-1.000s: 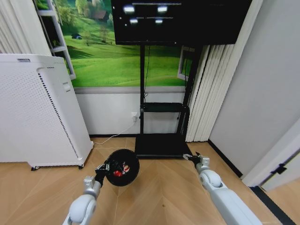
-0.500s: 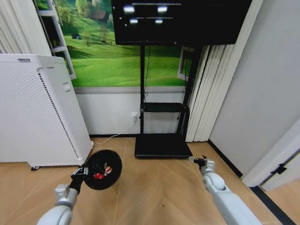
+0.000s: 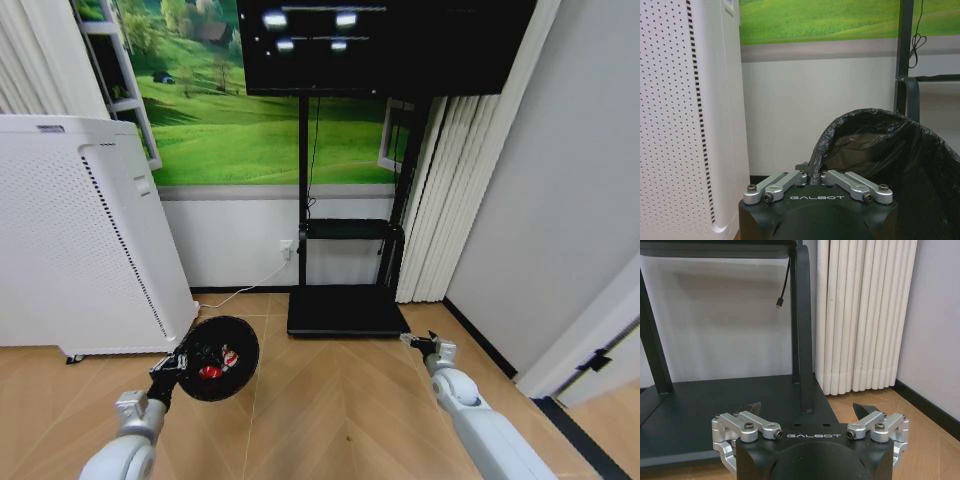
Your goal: Pick up the trash bin and place the garbage on the floor into it.
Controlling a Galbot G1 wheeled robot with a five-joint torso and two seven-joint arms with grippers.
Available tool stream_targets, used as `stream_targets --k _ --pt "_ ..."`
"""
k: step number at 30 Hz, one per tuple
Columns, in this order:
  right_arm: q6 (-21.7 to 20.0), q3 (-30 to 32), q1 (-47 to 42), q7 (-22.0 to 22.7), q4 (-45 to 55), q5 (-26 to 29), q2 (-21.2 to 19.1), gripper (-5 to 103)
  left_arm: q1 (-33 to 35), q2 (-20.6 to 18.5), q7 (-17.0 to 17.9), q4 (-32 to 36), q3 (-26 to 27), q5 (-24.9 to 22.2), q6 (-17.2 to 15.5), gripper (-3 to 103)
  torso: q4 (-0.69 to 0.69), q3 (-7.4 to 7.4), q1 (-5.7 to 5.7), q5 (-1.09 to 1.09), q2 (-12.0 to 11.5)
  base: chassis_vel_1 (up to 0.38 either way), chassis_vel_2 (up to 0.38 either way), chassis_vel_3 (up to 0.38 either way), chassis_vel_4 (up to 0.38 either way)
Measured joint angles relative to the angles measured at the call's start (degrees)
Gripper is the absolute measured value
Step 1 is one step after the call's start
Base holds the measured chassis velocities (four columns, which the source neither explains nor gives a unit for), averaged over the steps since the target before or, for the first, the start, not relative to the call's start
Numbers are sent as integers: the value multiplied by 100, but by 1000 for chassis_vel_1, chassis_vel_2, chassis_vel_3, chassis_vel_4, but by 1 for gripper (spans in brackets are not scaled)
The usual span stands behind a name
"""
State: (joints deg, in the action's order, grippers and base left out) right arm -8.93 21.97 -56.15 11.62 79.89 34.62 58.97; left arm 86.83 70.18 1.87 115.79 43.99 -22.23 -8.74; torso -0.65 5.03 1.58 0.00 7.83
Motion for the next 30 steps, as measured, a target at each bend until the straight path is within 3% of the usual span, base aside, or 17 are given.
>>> stream_targets --k 17,30 --pt "4 -6 4 -5 7 0 -2 100 45 91 99 -44 -38 10 -14 5 0 0 0 0 0 5 4 -6 -6" --pt "4 -8 5 -6 12 0 -3 100 45 120 84 -61 -105 66 1 5 1 0 0 -2 0 168 173 -165 -163"
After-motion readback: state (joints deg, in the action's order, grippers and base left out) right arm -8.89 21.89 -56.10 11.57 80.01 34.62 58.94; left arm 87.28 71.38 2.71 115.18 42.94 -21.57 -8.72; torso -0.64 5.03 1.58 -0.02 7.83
